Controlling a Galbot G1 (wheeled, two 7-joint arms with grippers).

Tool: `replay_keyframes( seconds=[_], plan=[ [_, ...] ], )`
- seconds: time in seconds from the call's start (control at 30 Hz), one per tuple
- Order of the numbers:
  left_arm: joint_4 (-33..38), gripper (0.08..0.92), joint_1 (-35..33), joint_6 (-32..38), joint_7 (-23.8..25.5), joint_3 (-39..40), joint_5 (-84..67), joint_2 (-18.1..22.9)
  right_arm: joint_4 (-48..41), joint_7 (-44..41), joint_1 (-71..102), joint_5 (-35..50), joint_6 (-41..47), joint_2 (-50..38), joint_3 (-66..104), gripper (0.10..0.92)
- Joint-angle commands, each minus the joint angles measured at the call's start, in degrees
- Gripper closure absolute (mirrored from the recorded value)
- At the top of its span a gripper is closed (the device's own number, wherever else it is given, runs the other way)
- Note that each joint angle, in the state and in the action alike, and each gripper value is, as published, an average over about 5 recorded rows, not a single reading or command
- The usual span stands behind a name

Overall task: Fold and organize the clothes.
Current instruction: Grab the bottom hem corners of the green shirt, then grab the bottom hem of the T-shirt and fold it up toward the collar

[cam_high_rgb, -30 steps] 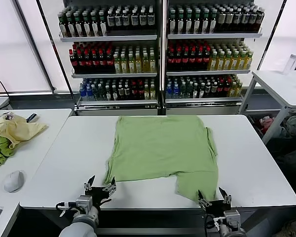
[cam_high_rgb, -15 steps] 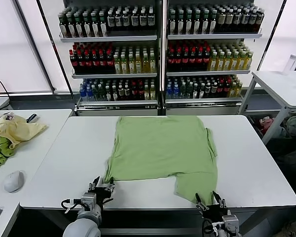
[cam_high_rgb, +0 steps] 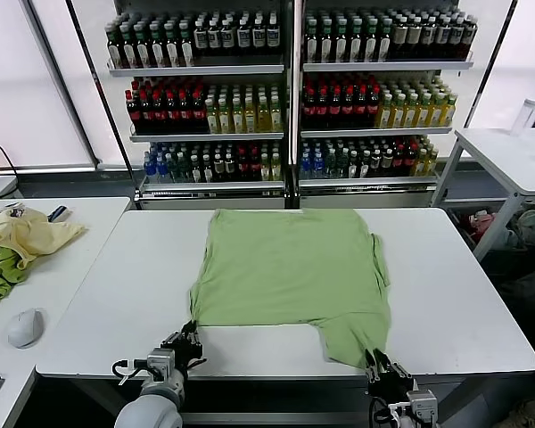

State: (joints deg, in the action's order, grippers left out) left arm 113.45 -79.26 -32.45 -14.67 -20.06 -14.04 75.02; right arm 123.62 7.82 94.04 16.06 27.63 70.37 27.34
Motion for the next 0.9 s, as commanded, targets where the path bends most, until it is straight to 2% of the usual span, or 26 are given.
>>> replay_keyframes(
  seconds=[0.03,0.17,0.43,0.7,0.9],
  plan=[
    [3.2,0.897,-1.4,2.5,0.5,-0.2,-0.8,-0.6,1.2,-0.7,-0.4,0.4,-2.0,-0.2,0.4,0.87],
    [6.2,0.898,-2.6,4.1,0.7,-0.8,-1.5,-1.7,2.9,-0.9,-1.8,2.4,-3.7,-1.3,1.9,0.896],
    [9.4,0.898,-2.2,5.4,0.7,-2.5,-5.2,-4.8,2.5,-0.9,-8.0,6.8,-5.8,-3.6,4.1,0.896],
    [6.6,0.898,2.0,5.5,1.0,-1.4,-6.6,-7.4,-3.9,-0.7,-19.2,8.8,-6.2,-6.0,1.2,0.896],
    [2.0,0.898,8.0,5.2,0.8,1.9,-6.5,-8.4,-9.8,-0.8,-27.0,8.8,-6.2,-7.6,-2.6,0.896]
  ],
)
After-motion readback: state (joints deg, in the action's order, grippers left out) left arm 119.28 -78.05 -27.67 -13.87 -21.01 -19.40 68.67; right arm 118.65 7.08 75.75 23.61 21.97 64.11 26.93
